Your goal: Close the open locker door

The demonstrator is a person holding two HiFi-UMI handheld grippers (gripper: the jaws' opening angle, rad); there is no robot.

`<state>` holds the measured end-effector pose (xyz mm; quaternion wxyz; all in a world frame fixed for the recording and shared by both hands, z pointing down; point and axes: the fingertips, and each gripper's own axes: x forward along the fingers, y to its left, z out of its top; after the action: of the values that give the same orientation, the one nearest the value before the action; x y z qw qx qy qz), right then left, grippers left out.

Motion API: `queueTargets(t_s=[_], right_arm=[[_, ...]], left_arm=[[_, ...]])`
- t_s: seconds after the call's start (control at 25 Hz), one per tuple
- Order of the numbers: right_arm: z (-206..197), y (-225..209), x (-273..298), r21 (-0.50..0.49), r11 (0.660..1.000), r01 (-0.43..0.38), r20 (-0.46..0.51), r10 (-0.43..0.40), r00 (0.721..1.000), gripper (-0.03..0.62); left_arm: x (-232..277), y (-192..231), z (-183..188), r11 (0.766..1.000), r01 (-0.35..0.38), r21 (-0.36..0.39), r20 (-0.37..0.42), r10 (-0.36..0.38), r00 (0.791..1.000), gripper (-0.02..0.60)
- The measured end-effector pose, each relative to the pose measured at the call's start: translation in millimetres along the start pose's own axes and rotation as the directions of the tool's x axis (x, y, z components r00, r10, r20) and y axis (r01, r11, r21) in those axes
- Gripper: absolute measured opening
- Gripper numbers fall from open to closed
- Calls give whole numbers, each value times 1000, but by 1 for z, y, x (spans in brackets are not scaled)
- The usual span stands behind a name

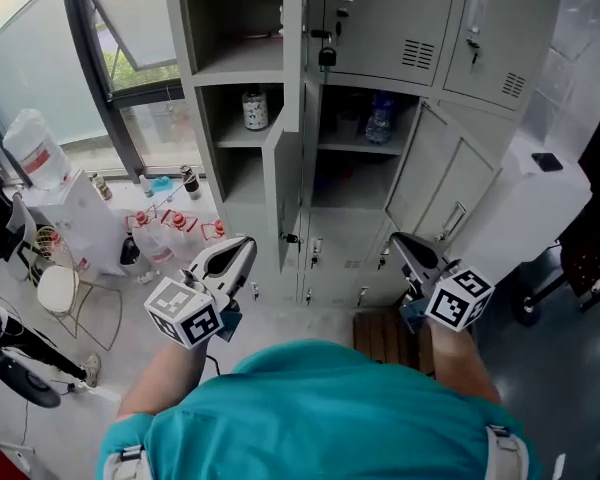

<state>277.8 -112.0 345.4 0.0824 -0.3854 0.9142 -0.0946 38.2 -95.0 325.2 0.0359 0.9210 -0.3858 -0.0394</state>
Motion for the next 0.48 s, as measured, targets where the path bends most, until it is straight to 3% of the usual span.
queueTargets(t_s=[0.16,0.32,0.48], right_arm=[[33,-32,21,-43,996,-74,-15,73,997,-2],[63,-35,50,-88,978,-189,-36,187,982,-2],[107,-14,79,-163,938,-305,-30,304,952,-1]], left_arm=[[33,-3,39,988,-127,90,50,123,991,5],[55,-10,103,950,-257,178,126,237,963,5],[70,-22,166,912,-345,224,177,310,934,6]])
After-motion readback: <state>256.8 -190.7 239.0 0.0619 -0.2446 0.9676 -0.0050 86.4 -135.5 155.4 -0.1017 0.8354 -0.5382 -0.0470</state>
